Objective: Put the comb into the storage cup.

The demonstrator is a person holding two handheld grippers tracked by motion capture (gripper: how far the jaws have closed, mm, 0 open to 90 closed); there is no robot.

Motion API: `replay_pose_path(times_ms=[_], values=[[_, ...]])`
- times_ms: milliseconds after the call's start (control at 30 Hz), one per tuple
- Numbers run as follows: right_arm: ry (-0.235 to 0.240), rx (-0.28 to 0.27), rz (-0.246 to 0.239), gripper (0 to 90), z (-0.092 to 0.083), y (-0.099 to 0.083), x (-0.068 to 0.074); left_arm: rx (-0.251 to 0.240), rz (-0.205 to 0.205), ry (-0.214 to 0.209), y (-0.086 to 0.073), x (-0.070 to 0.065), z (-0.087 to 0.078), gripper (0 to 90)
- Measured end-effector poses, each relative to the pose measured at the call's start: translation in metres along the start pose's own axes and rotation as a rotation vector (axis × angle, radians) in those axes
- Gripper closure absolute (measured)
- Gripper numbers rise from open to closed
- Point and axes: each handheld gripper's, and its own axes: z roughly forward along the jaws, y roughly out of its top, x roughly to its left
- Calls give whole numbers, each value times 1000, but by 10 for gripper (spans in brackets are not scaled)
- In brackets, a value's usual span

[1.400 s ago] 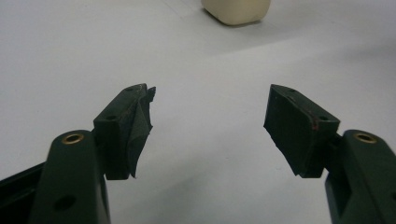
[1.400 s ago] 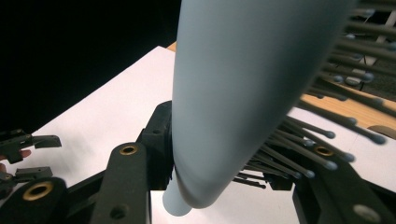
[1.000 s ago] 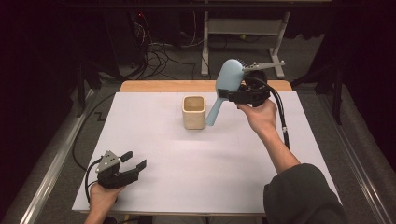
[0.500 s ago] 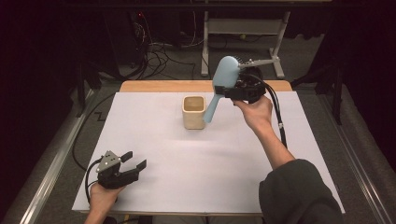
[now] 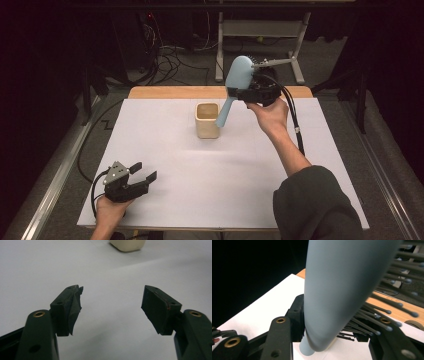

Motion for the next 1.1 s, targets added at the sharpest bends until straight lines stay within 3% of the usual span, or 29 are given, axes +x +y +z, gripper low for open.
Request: replay_pose_path(times_ms=[1100], values=[[-55,-17,5,544,26,15,3,13,2,-7,0,0,1,323]])
